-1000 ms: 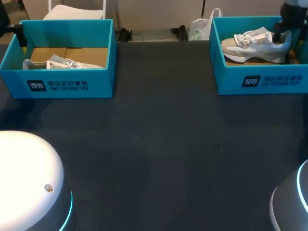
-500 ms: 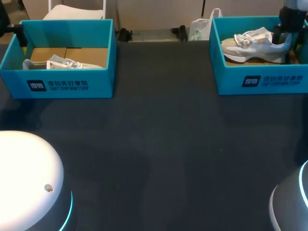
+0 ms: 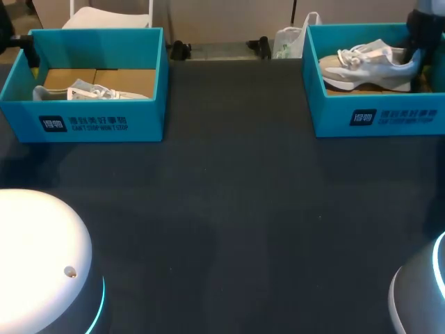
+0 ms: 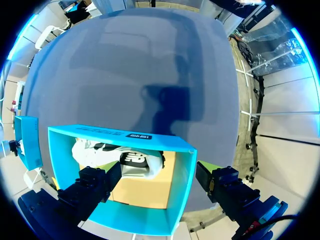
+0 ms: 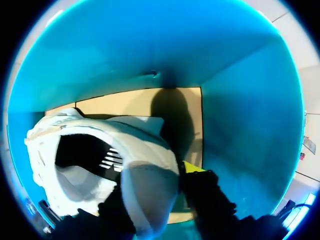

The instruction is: Take the shoe out of the shoebox, open the shoe tongue, remove and reinsert the insole, then place the shoe into the shoebox

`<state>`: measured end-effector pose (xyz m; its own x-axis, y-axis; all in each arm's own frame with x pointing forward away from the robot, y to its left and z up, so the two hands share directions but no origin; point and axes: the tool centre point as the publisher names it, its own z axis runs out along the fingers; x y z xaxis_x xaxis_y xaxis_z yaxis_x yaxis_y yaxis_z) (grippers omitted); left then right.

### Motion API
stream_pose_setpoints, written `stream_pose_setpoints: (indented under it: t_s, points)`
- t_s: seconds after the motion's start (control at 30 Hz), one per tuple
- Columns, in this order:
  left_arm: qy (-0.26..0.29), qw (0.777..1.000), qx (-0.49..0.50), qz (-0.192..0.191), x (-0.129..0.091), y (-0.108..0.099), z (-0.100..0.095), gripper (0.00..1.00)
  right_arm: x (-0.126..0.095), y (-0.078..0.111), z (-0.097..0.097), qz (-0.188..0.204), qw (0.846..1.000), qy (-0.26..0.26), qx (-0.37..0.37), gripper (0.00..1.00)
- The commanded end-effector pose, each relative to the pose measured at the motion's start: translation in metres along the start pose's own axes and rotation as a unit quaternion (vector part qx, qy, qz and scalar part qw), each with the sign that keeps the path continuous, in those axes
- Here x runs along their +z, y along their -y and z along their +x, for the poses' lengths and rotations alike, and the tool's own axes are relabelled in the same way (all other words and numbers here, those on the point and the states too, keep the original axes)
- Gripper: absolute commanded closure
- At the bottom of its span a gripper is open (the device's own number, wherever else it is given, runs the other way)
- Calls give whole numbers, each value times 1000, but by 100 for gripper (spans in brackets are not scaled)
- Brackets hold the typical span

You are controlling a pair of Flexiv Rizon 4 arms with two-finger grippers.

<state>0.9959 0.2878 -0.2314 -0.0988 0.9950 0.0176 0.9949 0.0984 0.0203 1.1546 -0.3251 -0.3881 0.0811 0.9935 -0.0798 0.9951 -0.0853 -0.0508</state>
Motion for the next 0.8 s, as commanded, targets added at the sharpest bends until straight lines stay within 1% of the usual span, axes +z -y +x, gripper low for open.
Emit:
stream_pose_setpoints:
  t_s: [0.03,0.17,0.27,0.5,0.7,0.8]
  points:
    - [-1,1000,0,-2,0,2,0,0,2,-5,4,15,1000,0,5,100]
    - [-1,1000,0,-2,0,2,0,0,-3,-2,3,14,1000,1,10,100]
    - [-1,1000,0,-2,0,2,0,0,-11,0,2,5,1000,5,12,100]
    - [-1,1000,0,-2,0,2,0,0,-45,8,1,-16,999,28,12,100]
    - [-1,1000,0,-2,0,2,0,0,-61,11,2,-18,999,41,12,100]
    - [-1,1000,0,-2,0,2,0,0,-77,14,4,-24,999,43,13,100]
